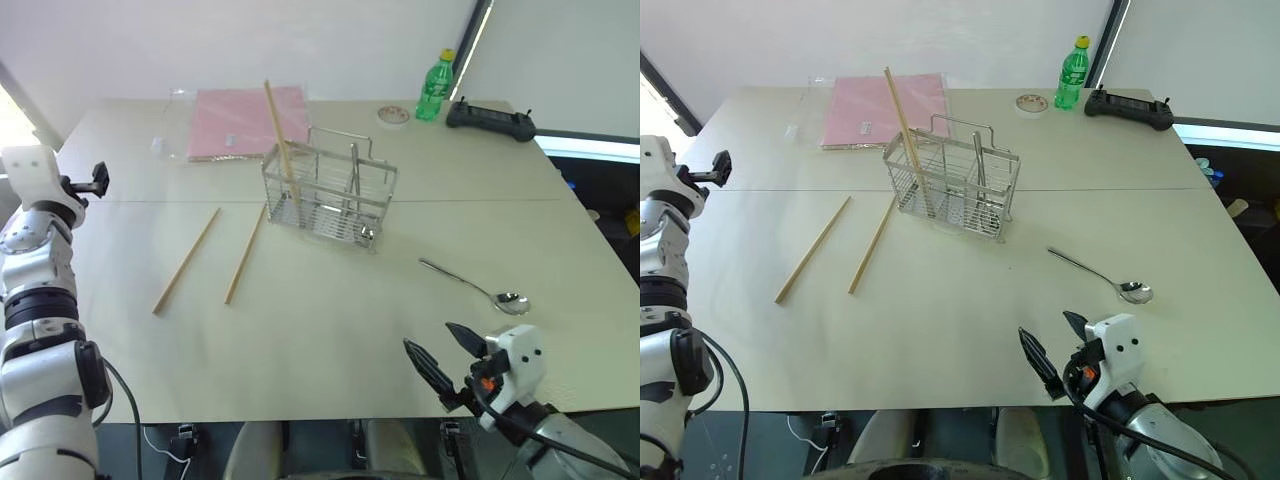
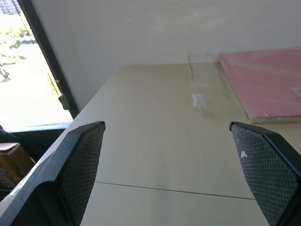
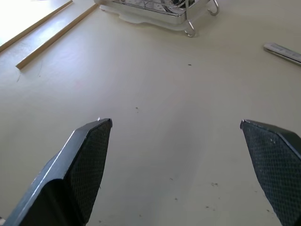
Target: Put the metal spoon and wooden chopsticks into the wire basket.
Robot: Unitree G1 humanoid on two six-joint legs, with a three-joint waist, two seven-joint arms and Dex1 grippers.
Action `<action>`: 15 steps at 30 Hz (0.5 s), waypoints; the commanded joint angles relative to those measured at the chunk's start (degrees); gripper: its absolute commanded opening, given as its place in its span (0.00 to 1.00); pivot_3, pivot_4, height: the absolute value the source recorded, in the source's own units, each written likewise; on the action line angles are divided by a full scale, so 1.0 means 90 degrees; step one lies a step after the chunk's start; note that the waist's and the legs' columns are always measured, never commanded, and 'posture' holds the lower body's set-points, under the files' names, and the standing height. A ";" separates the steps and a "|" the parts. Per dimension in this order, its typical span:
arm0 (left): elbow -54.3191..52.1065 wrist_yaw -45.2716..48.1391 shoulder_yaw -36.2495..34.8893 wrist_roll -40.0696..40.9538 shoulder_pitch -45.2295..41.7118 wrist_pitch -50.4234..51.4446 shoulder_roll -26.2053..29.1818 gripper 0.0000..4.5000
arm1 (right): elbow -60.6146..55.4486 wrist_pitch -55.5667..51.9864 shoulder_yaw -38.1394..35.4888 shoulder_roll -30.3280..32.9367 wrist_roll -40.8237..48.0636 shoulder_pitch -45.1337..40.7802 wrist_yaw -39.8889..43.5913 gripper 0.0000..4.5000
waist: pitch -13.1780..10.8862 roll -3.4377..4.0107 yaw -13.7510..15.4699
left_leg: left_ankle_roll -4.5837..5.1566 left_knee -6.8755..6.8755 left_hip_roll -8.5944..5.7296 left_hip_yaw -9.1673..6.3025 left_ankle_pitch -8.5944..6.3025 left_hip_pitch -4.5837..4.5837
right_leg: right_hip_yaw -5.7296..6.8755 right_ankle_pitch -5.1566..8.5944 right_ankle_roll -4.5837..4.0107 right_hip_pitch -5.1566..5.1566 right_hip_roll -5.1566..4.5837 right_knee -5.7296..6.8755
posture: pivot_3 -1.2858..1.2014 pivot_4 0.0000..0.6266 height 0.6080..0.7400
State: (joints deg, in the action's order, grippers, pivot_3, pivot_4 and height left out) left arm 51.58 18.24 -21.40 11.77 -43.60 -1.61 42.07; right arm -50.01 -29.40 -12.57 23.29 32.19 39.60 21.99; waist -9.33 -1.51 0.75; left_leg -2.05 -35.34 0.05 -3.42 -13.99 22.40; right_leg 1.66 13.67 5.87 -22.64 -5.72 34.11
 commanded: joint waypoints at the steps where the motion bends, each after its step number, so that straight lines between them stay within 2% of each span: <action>1: -0.0090 -0.0052 -0.0013 -0.0052 -0.0197 -0.0140 0.0166 1.00 | 0.0465 0.0897 -0.0137 -0.0111 -0.0271 0.0446 0.0565 1.00 | 0.0001 -0.0001 0.0013 | 0.0000 0.0000 0.0000 0.0000 0.0000 0.0000 | 0.0000 0.0000 0.0003 0.0001 0.0000 0.0000 | 0.52 0.24 0.86; 9: -0.0141 -0.0032 -0.0084 0.0043 -0.0151 -0.0102 0.0147 1.00 | 0.1739 0.3038 0.0516 -0.0680 -0.1183 0.1385 0.1330 1.00 | 0.0002 -0.0003 -0.0003 | -0.0003 0.0001 0.0005 0.0000 -0.0002 -0.0003 | 0.0000 0.0014 0.0010 0.0000 -0.0001 0.0001 | 0.52 0.24 0.86; 15: -0.0133 0.0059 -0.0122 0.0119 -0.0189 -0.0105 0.0134 1.00 | 0.2638 0.4207 0.0718 -0.0905 -0.1503 0.1586 0.1623 1.00 | 0.0007 -0.0011 -0.0002 | -0.0017 0.0002 0.0030 0.0010 -0.0010 -0.0003 | 0.0001 0.0013 0.0008 -0.0002 -0.0010 -0.0002 | 0.52 0.24 0.86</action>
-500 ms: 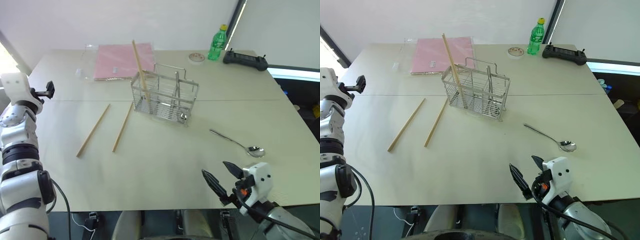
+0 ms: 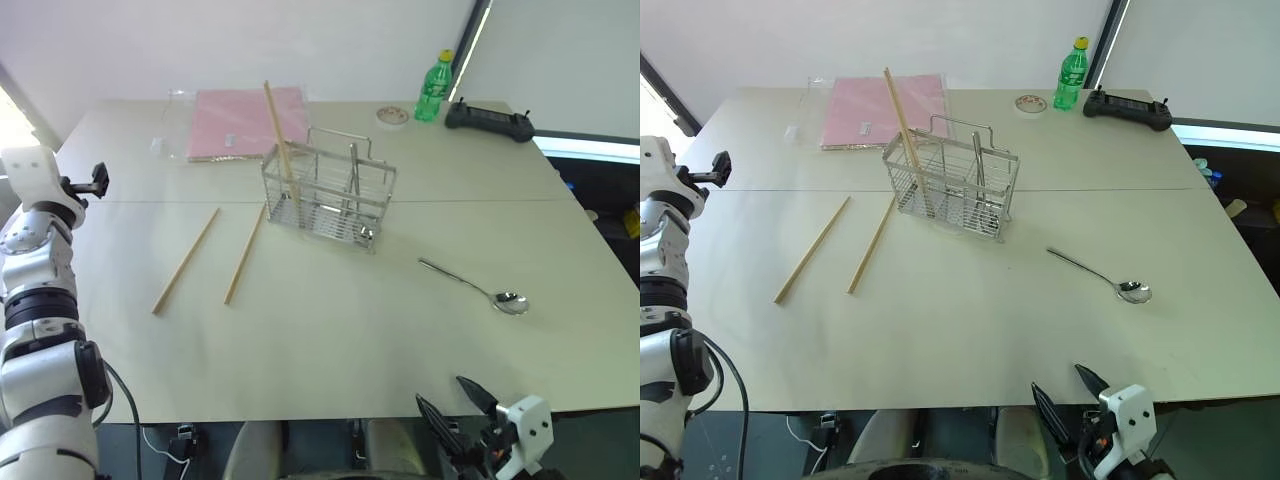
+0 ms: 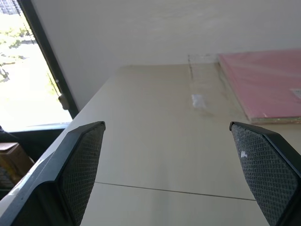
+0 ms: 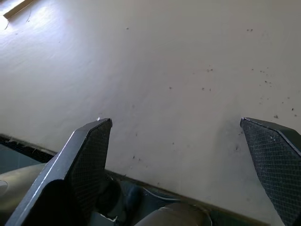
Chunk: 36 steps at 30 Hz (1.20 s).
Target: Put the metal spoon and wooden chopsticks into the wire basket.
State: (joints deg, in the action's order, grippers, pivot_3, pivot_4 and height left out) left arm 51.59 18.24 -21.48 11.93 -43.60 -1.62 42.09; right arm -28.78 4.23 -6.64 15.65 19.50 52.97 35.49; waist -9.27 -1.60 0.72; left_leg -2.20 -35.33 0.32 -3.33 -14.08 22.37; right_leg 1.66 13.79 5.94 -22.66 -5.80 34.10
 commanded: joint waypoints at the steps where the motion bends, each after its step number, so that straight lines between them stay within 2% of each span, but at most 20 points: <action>1: -0.0141 0.0089 -0.0107 0.0104 -0.0193 -0.0095 0.0132 1.00 | 0.0394 0.0598 0.0079 -0.0075 -0.0116 0.0098 0.0149 1.00 | 0.0001 -0.0002 0.0002 | 0.0000 0.0000 0.0000 0.0001 0.0000 0.0000 | 0.0000 -0.0002 -0.0004 0.0000 -0.0001 0.0000 | 0.52 0.24 0.86; 3: -0.0143 0.0087 -0.0078 0.0069 -0.0202 -0.0064 0.0147 1.00 | 0.0649 0.0871 0.0123 -0.0114 -0.0166 0.0101 0.0207 1.00 | 0.0004 -0.0007 0.0003 | -0.0001 0.0004 0.0001 0.0000 -0.0001 0.0000 | 0.0001 -0.0005 -0.0009 -0.0001 -0.0001 0.0000 | 0.52 0.24 0.86; 14: -0.0342 0.0426 -0.0093 0.0288 -0.0413 0.0546 0.0174 1.00 | 0.0166 0.0063 -0.0020 0.0318 -0.0059 -0.0496 -0.0113 1.00 | 0.0010 -0.0016 0.0001 | 0.0005 0.0002 0.0004 0.0006 0.0009 -0.0005 | 0.0008 -0.0009 -0.0015 0.0000 -0.0001 0.0006 | 0.52 0.24 0.86; 18: -0.1151 0.1348 -0.0156 0.0879 -0.0336 0.1293 0.0152 1.00 | 0.0051 -0.0101 -0.0356 0.0619 0.0048 -0.0728 -0.0110 1.00 | 0.0013 -0.0023 0.0002 | 0.0003 0.0002 -0.0004 0.0010 0.0014 -0.0001 | 0.0008 -0.0010 -0.0016 -0.0002 0.0003 0.0007 | 0.52 0.24 0.86; 20: -0.1944 0.1989 -0.0097 0.1375 -0.0298 0.2062 0.0177 1.00 | -0.0094 -0.0319 -0.0745 0.0951 0.0284 -0.0958 -0.0022 1.00 | 0.0014 -0.0025 0.0009 | 0.0000 0.0000 -0.0006 0.0015 0.0016 0.0000 | 0.0006 -0.0010 -0.0017 0.0000 0.0002 0.0006 | 0.52 0.24 0.86; 24: -0.4279 0.3760 0.0574 0.2670 0.0193 0.4212 0.0549 1.00 | 0.0434 -0.1606 -0.1891 0.2763 0.1101 -0.2606 0.0583 1.00 | -0.0002 0.0005 -0.0076 | -0.0005 -0.0034 -0.0006 0.0039 0.0019 0.0000 | 0.0002 -0.0019 -0.0030 0.0007 -0.0008 0.0006 | 0.52 0.24 0.86; 26: -0.5447 0.4322 0.0950 0.3247 0.0430 0.5005 0.0730 1.00 | 0.1041 -0.2001 -0.2068 0.3459 0.1241 -0.3392 0.0966 1.00 | -0.0012 0.0023 -0.0072 | -0.0004 -0.0062 -0.0006 0.0049 0.0019 -0.0007 | -0.0002 -0.0023 -0.0035 0.0025 -0.0009 0.0007 | 0.52 0.24 0.86; 30: -0.7083 0.5230 0.1576 0.3617 0.1039 0.5364 0.1142 1.00 | 0.1958 -0.2376 -0.1886 0.4283 0.1118 -0.4519 0.1579 1.00 | -0.0018 0.0038 -0.0014 | 0.0002 -0.0060 0.0009 0.0039 0.0017 -0.0022 | 0.0000 -0.0022 -0.0038 0.0036 0.0016 0.0015 | 0.52 0.24 0.86; 36: -0.7826 0.5577 0.1969 0.3874 0.1101 0.5496 0.1063 1.00 | 0.2507 -0.3011 -0.1238 0.5116 0.0936 -0.5620 0.2413 1.00 | -0.0029 0.0065 -0.0004 | 0.0017 -0.0066 0.0020 0.0023 0.0013 -0.0001 | 0.0002 -0.0022 -0.0046 0.0019 0.0042 0.0022 | 0.52 0.24 0.86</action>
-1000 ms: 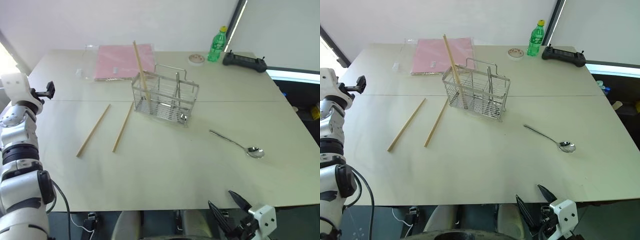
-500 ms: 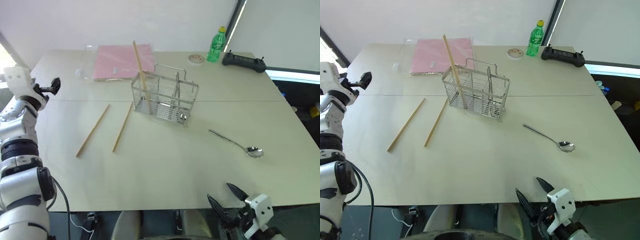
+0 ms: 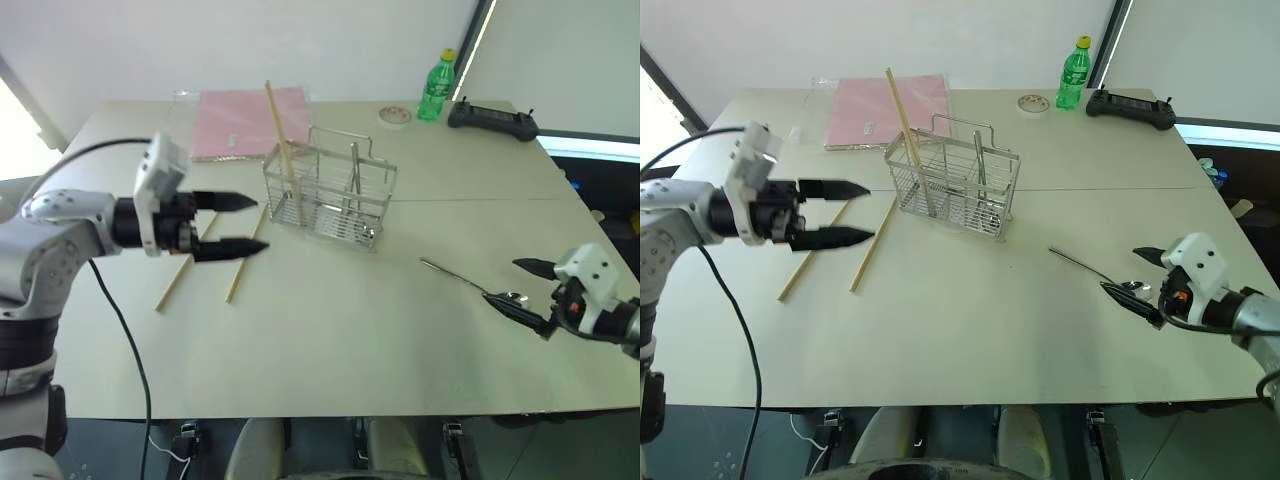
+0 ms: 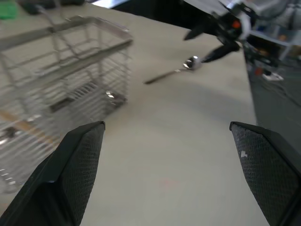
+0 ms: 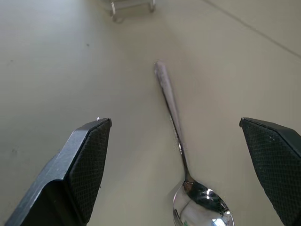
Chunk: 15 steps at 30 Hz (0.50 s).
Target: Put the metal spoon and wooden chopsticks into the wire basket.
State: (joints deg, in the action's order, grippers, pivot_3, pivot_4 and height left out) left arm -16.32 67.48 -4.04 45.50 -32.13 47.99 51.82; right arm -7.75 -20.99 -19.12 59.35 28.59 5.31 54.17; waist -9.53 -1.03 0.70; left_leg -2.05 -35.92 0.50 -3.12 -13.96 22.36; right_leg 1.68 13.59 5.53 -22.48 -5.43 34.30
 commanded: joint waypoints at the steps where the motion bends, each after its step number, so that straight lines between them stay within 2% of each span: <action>1: -0.0295 0.0113 0.0056 0.0166 -0.0196 -0.0007 -0.0045 1.00 | 0.0236 -0.0266 0.0231 0.0308 -0.0102 -0.0434 0.0427 1.00 | 0.0000 0.0000 -0.0003 | 0.0001 -0.0006 -0.0002 0.0002 -0.0001 0.0000 | -0.0001 0.0000 0.0001 0.0004 -0.0001 -0.0001 | 0.52 0.24 0.86; 8: -0.0339 0.0145 0.0338 0.0095 -0.0329 -0.0054 -0.0276 1.00 | 0.1251 -0.1112 0.1351 0.0290 -0.0395 -0.1936 0.0957 1.00 | -0.0004 -0.0004 -0.0014 | 0.0002 -0.0025 -0.0003 0.0006 -0.0001 0.0001 | -0.0006 -0.0001 0.0002 0.0010 -0.0001 -0.0004 | 0.52 0.24 0.86; 12: -0.0480 0.0084 0.0313 0.0224 -0.0398 0.0078 -0.0324 1.00 | 0.2086 -0.1033 0.1961 -0.0112 -0.0870 -0.2628 0.0970 1.00 | -0.0004 -0.0006 -0.0023 | 0.0001 -0.0022 -0.0003 0.0002 -0.0001 0.0001 | -0.0005 -0.0003 0.0001 0.0007 0.0003 -0.0001 | 0.52 0.24 0.86; 15: -0.0521 0.0060 0.0274 0.0241 -0.0389 0.0100 -0.0290 1.00 | 0.2539 -0.0995 0.2104 -0.0311 -0.1095 -0.2884 0.0959 1.00 | -0.0006 0.0000 -0.0009 | 0.0003 -0.0011 -0.0003 -0.0001 -0.0002 0.0003 | -0.0006 -0.0003 0.0002 0.0003 0.0007 -0.0001 | 0.52 0.24 0.86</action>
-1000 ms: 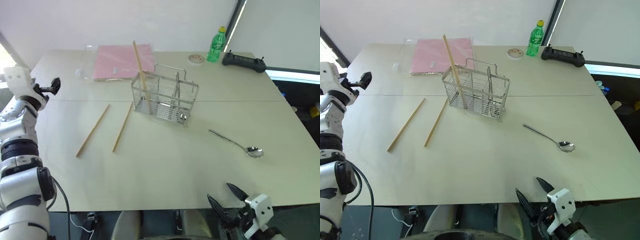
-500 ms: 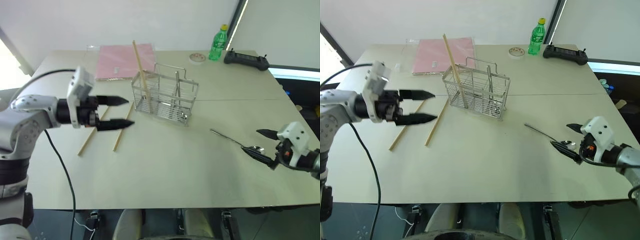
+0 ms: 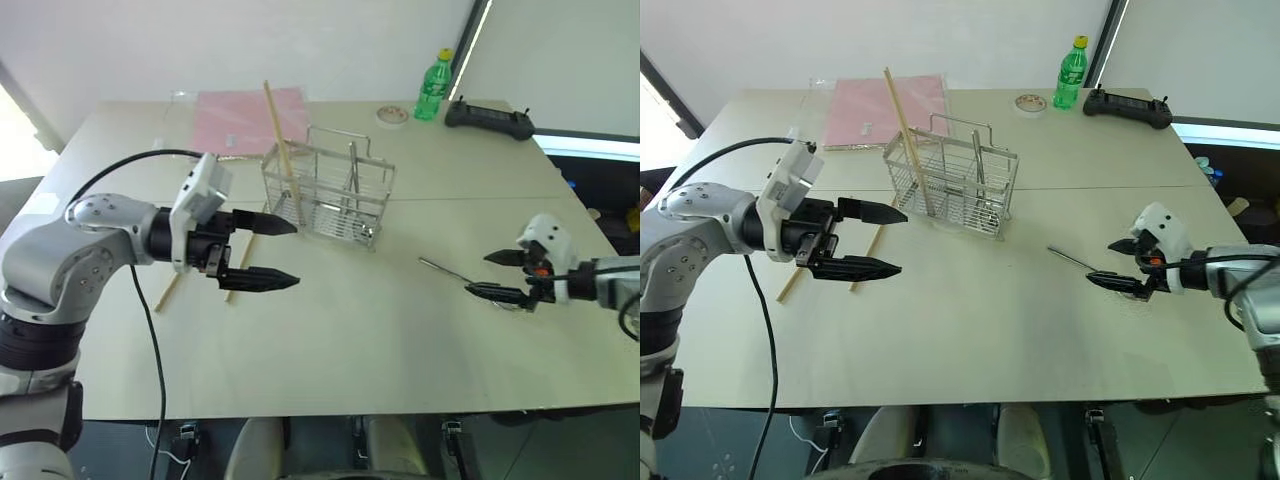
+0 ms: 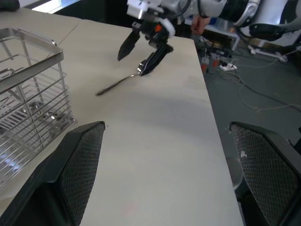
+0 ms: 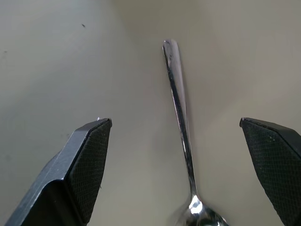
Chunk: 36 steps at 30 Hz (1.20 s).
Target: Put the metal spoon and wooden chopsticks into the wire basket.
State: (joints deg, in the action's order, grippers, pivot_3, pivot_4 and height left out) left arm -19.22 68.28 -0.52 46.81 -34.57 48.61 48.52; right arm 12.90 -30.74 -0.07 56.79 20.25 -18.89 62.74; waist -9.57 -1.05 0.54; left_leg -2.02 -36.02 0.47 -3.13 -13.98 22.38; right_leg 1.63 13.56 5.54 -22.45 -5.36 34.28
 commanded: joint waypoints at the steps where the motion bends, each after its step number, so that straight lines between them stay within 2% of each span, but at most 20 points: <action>1: -0.0204 -0.0048 -0.0134 0.0092 -0.0119 0.0026 0.0083 1.00 | 0.0353 0.0112 0.0021 -0.0078 -0.0225 -0.0235 0.0015 1.00 | -0.0003 0.0004 0.0011 | 0.0001 0.0002 0.0000 0.0000 0.0000 0.0002 | 0.0000 0.0000 0.0000 -0.0002 0.0001 0.0000 | 0.52 0.24 0.86; 13: -0.0201 -0.0271 -0.0224 0.0131 -0.0280 0.0071 0.0067 1.00 | 0.1416 0.0328 0.0116 -0.0359 -0.0701 -0.0384 0.0021 1.00 | 0.0006 -0.0010 -0.0011 | -0.0001 -0.0025 0.0000 -0.0002 0.0001 -0.0012 | -0.0003 -0.0001 0.0001 0.0024 0.0003 0.0000 | 0.52 0.24 0.86; 16: -0.0149 -0.0277 -0.0238 0.0158 -0.0360 0.0109 0.0063 1.00 | 0.1315 0.0240 0.0097 -0.0277 -0.0648 -0.0223 0.0233 0.80 | 0.0008 -0.0014 0.0017 | -0.0001 -0.0023 -0.0001 -0.0003 0.0001 -0.0011 | -0.0004 -0.0001 0.0001 0.0026 0.0003 0.0000 | 0.52 0.24 0.86; 18: -0.0099 -0.0274 -0.0218 0.0135 -0.0413 0.0099 0.0039 1.00 | 0.1216 0.0173 0.0057 -0.0252 -0.0618 -0.0134 0.0328 0.60 | 0.0009 -0.0015 0.0028 | -0.0001 -0.0018 -0.0006 -0.0012 0.0001 -0.0009 | -0.0004 -0.0001 0.0001 0.0025 0.0003 0.0001 | 0.52 0.24 0.86; 23: -0.0012 -0.0264 -0.0165 0.0068 -0.0501 0.0045 -0.0020 1.00 | 0.1038 -0.0079 -0.0081 -0.0274 -0.0567 -0.0021 0.0371 0.02 | 0.0009 -0.0014 0.0002 | 0.0002 -0.0001 -0.0002 -0.0022 -0.0001 -0.0006 | -0.0004 0.0002 0.0004 0.0018 0.0016 0.0000 | 0.52 0.24 0.86; 32: 0.0268 -0.0176 -0.0060 -0.0097 -0.0696 -0.0132 -0.0135 1.00 | 0.0713 -0.0194 -0.0337 -0.0261 -0.0588 0.0303 0.0280 0.01 | 0.0009 -0.0015 0.0023 | 0.0002 -0.0012 0.0004 -0.0028 -0.0001 -0.0008 | -0.0005 0.0002 0.0002 0.0026 0.0024 0.0000 | 0.52 0.24 0.86; 36: 0.0347 -0.0226 -0.0099 -0.0160 -0.0718 -0.0214 -0.0214 1.00 | -0.0209 -0.0321 -0.1057 -0.0341 -0.0088 0.0486 0.0047 0.01 | 0.0006 -0.0011 0.0018 | 0.0002 -0.0009 0.0004 -0.0028 -0.0001 -0.0003 | -0.0006 0.0002 0.0003 0.0020 0.0024 0.0000 | 0.52 0.24 0.86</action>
State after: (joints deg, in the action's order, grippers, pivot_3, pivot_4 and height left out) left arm -15.65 66.27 -0.75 45.51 -39.50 47.93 46.74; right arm 15.78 -32.18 -5.87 53.71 16.63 -15.09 63.68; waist -9.51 -1.15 0.70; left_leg -2.01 -36.09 0.50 -3.37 -13.98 22.37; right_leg 1.56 13.58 5.57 -22.30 -5.14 34.29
